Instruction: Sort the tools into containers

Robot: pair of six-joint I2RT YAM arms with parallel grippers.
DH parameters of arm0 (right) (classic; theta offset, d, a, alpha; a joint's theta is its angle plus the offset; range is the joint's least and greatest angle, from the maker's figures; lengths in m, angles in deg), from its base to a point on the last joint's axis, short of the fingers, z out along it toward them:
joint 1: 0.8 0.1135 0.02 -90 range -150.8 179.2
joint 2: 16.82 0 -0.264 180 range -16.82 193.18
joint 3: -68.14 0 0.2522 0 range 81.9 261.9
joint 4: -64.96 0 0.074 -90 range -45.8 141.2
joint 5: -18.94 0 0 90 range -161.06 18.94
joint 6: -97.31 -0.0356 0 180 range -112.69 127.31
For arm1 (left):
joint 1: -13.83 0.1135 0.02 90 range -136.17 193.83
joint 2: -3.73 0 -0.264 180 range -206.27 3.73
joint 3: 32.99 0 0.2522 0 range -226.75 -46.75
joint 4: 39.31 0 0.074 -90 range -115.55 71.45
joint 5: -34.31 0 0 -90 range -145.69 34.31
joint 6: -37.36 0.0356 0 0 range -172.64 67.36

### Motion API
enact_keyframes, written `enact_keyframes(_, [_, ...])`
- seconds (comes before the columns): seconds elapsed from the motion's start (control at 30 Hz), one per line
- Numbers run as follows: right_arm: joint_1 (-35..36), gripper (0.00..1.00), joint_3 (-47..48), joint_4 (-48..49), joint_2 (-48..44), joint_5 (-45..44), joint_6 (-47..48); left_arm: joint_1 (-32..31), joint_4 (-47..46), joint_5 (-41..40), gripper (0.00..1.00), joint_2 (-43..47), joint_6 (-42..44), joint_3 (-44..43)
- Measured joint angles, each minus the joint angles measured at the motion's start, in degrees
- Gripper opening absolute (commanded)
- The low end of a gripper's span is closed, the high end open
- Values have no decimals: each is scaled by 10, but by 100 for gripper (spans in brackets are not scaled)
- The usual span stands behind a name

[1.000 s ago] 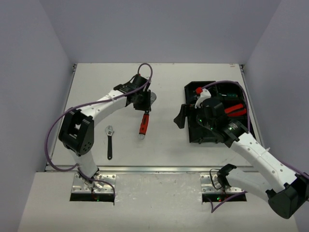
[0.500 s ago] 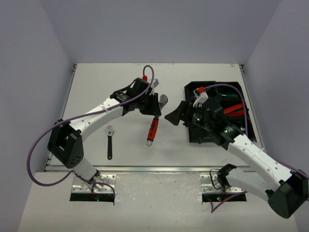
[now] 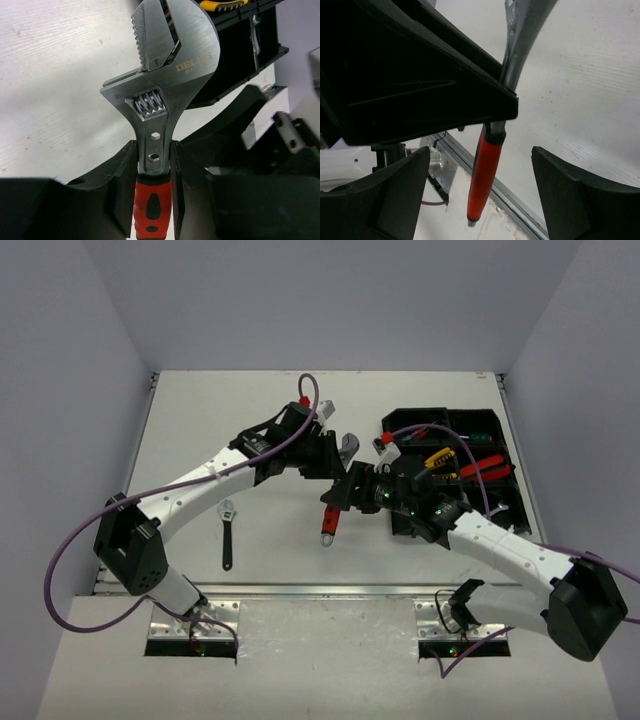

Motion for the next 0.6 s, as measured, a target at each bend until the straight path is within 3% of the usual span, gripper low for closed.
enact_keyframes(0.17, [23, 36, -10, 43, 29, -14, -34, -13, -5, -1, 0, -1, -17, -19])
enact_keyframes(0.23, [28, 0, -23, 62, 34, -17, -52, -15, -14, -5, 0, -1, -24, -21])
enact_keyframes(0.3, [29, 0, -34, 77, 36, -21, -67, -17, -20, -13, 1, -1, -28, -21])
enact_keyframes(0.37, [29, 0, -41, 90, 35, -23, -76, -18, -21, -22, 51, 0, -31, -20])
enact_keyframes(0.47, [30, 0, -56, 96, 22, -31, -95, -19, -32, -34, 100, 7, -37, -20])
enact_keyframes(0.6, [32, 0, -84, 49, -11, -65, -136, -19, -42, -94, 100, 44, -33, -20])
